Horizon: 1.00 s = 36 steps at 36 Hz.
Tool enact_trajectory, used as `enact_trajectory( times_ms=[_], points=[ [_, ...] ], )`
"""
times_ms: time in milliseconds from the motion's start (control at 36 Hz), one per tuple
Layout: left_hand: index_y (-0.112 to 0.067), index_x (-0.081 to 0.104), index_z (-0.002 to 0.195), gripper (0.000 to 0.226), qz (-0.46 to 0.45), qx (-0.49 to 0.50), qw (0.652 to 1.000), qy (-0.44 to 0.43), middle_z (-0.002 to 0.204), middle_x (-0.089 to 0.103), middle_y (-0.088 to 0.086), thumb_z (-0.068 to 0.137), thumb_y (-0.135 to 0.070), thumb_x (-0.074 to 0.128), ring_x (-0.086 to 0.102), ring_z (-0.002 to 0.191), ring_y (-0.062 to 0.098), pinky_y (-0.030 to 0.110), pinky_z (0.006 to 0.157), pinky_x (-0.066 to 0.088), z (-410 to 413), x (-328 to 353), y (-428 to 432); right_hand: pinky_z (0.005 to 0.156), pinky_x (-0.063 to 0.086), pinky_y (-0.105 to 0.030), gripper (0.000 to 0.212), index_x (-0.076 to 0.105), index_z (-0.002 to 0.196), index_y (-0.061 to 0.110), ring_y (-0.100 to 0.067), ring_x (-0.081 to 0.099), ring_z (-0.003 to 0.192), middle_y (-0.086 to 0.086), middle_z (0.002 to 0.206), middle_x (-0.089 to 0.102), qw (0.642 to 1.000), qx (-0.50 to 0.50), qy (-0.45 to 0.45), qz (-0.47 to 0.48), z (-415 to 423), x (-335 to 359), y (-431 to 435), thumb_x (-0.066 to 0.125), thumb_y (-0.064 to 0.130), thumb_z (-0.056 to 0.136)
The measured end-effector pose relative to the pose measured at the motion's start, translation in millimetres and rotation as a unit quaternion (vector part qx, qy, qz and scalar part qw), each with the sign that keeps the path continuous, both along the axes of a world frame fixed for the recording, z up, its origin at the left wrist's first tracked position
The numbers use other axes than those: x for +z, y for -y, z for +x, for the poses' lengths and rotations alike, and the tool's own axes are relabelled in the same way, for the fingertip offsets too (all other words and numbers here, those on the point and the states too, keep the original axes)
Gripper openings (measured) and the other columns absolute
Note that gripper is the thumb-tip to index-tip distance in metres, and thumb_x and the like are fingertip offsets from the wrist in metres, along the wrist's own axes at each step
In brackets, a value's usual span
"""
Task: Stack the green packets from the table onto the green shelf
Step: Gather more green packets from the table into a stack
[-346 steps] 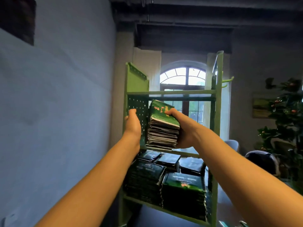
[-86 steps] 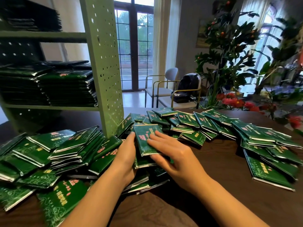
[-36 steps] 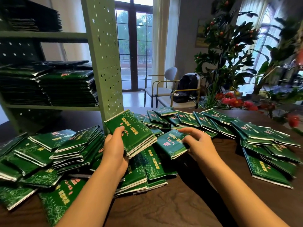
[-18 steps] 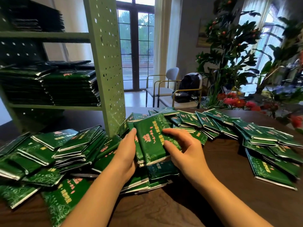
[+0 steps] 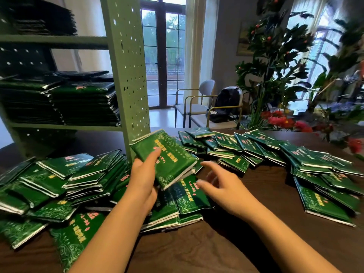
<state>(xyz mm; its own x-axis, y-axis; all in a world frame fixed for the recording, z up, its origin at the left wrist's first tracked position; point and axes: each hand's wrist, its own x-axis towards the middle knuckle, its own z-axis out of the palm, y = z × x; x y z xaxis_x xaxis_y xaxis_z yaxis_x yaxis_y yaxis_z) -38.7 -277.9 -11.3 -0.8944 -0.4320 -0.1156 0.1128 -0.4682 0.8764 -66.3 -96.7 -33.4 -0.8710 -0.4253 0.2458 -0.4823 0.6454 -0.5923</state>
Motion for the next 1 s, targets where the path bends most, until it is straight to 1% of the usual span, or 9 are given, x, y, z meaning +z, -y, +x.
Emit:
enact_trajectory(
  times_ms=[111, 222, 417, 528, 667, 750, 833, 917, 1000],
  points=[
    [-0.006, 0.057, 0.127, 0.036, 0.031, 0.003, 1.0, 0.0, 0.109, 0.07, 0.016, 0.094, -0.019, 0.06, 0.069, 0.088, 0.026, 0.038, 0.074, 0.056, 0.3, 0.7, 2.0, 0.116, 0.021, -0.034, 0.081, 0.031, 0.145, 0.035, -0.01, 0.021, 0.138, 0.007, 0.146, 0.031, 0.983, 0.146, 0.025, 0.108, 6.5, 7.5, -1.4, 0.074, 0.043, 0.077],
    [-0.007, 0.056, 0.129, 0.037, 0.039, 0.003, 0.999, 0.002, 0.107, 0.07, 0.015, 0.094, -0.019, 0.061, 0.069, 0.085, 0.024, 0.036, 0.069, 0.056, 1.3, 1.8, 0.9, 0.119, 0.005, -0.035, 0.089, 0.023, 0.147, 0.042, -0.002, -0.002, 0.143, 0.018, 0.157, 0.011, 0.97, 0.16, 0.035, 0.182, 4.7, 6.5, -5.9, 0.075, 0.045, 0.075],
    [-0.009, 0.056, 0.127, 0.035, 0.043, -0.004, 0.999, 0.005, 0.098, 0.071, 0.011, 0.094, -0.019, 0.061, 0.069, 0.081, 0.022, 0.035, 0.066, 0.055, 2.6, 3.0, -0.3, 0.112, 0.023, -0.021, 0.073, 0.043, 0.141, 0.034, -0.003, 0.03, 0.135, 0.013, 0.145, 0.042, 0.973, 0.16, 0.009, 0.166, -1.8, 6.7, -8.5, 0.075, 0.043, 0.076],
    [-0.009, 0.057, 0.126, 0.034, 0.043, -0.002, 0.999, 0.009, 0.1, 0.072, 0.011, 0.093, -0.019, 0.061, 0.069, 0.082, 0.023, 0.037, 0.069, 0.056, 2.6, 1.9, 1.4, 0.097, 0.046, -0.03, 0.042, 0.063, 0.124, 0.029, -0.004, 0.059, 0.108, 0.009, 0.117, 0.066, 0.985, 0.147, 0.013, 0.088, -5.6, 7.3, -10.4, 0.071, 0.036, 0.083],
    [-0.009, 0.056, 0.129, 0.037, 0.04, 0.002, 0.999, 0.009, 0.106, 0.071, 0.013, 0.093, -0.019, 0.062, 0.069, 0.085, 0.024, 0.037, 0.072, 0.056, 1.4, 1.9, 1.5, 0.078, 0.052, -0.027, 0.011, 0.072, 0.093, 0.023, -0.001, 0.065, 0.085, 0.012, 0.087, 0.071, 0.985, 0.116, -0.054, -0.117, -8.3, 10.4, -13.2, 0.063, 0.025, 0.086],
    [-0.009, 0.055, 0.13, 0.039, 0.046, 0.004, 0.999, 0.014, 0.11, 0.07, 0.014, 0.093, -0.02, 0.062, 0.069, 0.086, 0.024, 0.037, 0.068, 0.056, 0.7, 1.6, 2.6, 0.069, 0.048, -0.026, 0.009, 0.068, 0.086, 0.024, -0.008, 0.064, 0.078, 0.007, 0.081, 0.069, 0.971, 0.071, -0.089, -0.212, -9.4, 14.3, -14.4, 0.059, 0.026, 0.087],
    [-0.01, 0.055, 0.131, 0.041, 0.049, 0.006, 0.999, 0.018, 0.113, 0.07, 0.013, 0.093, -0.022, 0.063, 0.07, 0.087, 0.024, 0.034, 0.065, 0.056, 0.8, 0.8, 4.9, 0.062, 0.045, -0.02, 0.013, 0.067, 0.081, 0.017, -0.006, 0.059, 0.07, 0.002, 0.076, 0.066, 0.953, 0.03, -0.1, -0.285, -11.1, 17.3, -17.9, 0.06, 0.015, 0.092],
    [-0.01, 0.056, 0.13, 0.041, 0.035, -0.002, 0.999, 0.023, 0.112, 0.07, 0.013, 0.092, -0.022, 0.063, 0.069, 0.091, 0.025, 0.036, 0.069, 0.056, 0.8, 0.1, 5.0, 0.058, 0.046, -0.018, 0.018, 0.066, 0.078, 0.015, -0.002, 0.057, 0.065, 0.006, 0.071, 0.065, 0.927, -0.031, -0.072, -0.366, -13.3, 20.1, -22.4, 0.057, 0.01, 0.093],
    [-0.009, 0.057, 0.128, 0.038, 0.012, -0.009, 1.0, 0.026, 0.108, 0.071, 0.012, 0.092, -0.02, 0.063, 0.069, 0.089, 0.024, 0.038, 0.076, 0.056, 1.4, -0.4, 1.7, 0.055, 0.049, -0.019, 0.009, 0.061, 0.088, 0.017, -0.002, 0.059, 0.061, -0.004, 0.079, 0.066, 0.898, -0.097, -0.044, -0.426, -15.8, 21.1, -25.8, 0.057, 0.011, 0.093]
  ],
)
